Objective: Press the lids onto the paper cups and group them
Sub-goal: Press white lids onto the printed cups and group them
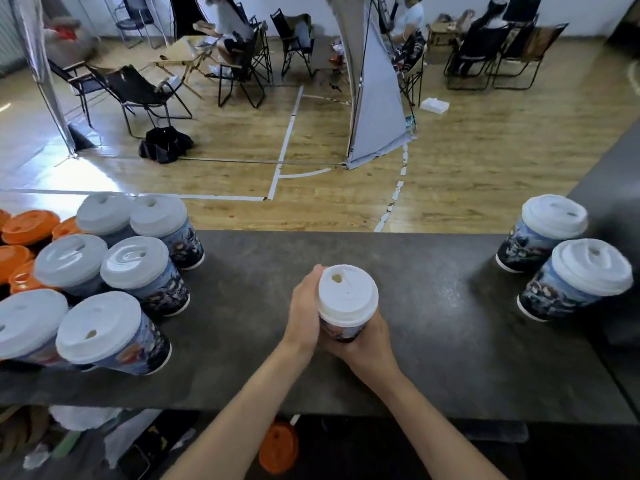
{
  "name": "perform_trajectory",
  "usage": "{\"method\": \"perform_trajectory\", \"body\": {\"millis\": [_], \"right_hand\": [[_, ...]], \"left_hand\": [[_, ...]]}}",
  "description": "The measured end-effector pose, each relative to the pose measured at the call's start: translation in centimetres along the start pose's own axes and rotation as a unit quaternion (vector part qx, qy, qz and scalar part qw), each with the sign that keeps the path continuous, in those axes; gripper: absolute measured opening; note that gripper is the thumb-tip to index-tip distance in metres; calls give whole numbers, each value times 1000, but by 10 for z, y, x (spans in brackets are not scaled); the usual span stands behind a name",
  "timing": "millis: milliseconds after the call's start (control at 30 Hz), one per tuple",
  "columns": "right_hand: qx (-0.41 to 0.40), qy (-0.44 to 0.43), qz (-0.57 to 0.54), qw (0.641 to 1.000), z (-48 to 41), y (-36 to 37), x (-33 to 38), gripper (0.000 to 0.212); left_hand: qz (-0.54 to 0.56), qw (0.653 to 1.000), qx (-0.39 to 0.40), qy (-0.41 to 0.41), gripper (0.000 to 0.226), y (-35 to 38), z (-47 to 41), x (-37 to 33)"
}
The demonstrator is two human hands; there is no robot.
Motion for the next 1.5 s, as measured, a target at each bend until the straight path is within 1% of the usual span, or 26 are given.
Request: {"method": "perform_trajectory", "body": {"millis": [67,167,233,367,467,500,567,633,733,867,1000,1033,1100,1167,1233,1367,1500], "right_hand": [[0,8,5,1000,-1,0,-5,92],[-5,11,5,1000,0,0,-8,86],[-5,2,-3,1000,-2,1,-4,86],[-3,-12,-3,1000,-1,4,4,79],[-8,-12,5,1000,0,4,6,77],[-11,-12,9,1000,-1,3,5,79],[-14,-8,13,1000,-2,2,3,86],[-14,-7,18,1000,-3,2,1,92],[-19,-3,22,1000,-3,2,0,94],[-21,-2,19,1000,-3,1,0,93],[-22,-4,16,1000,0,0,3,92],[-24,-5,19,1000,-1,0,3,92],[-31,-6,23,999,0,-2,3,91],[-31,-7,29,999,1,-1,4,89],[-33,-6,29,999,2,0,4,88],[-32,-9,27,999,0,0,6,95],[-32,-15,23,999,-1,-1,4,86]], "left_hand": [[-22,999,49,-6,36,-1,-7,-4],[-29,998,56,14,39,-2,-7,-3],[-26,998,37,38,38,-3,-3,-2],[-46,993,-39,104,41,3,12,4],[-36,993,-66,94,42,7,17,6],[-29,995,-58,76,41,6,13,4],[-11,999,-15,29,41,4,3,-3],[-16,999,30,11,40,2,-4,-7],[-32,998,53,33,42,-1,-6,-8],[-17,998,36,53,43,-2,-4,-3],[-40,994,39,95,41,-2,0,1],[-44,994,45,88,40,-2,-1,-1],[-52,996,64,35,39,-3,-8,-6],[-70,992,101,-10,41,-4,-16,-10],[-76,989,125,-22,46,-2,-20,-12],[-51,996,77,9,39,1,-13,-15],[-24,996,18,86,40,2,2,-4]]}}
Point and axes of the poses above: each hand's wrist, its own z-axis away from the middle knuckle, its own y-axis out of the palm, x = y × z, the point moved 5 cm from there along -z, towards the middle knuckle, and after that the axes turned 7 degrees about x, right-handed, at the moved point
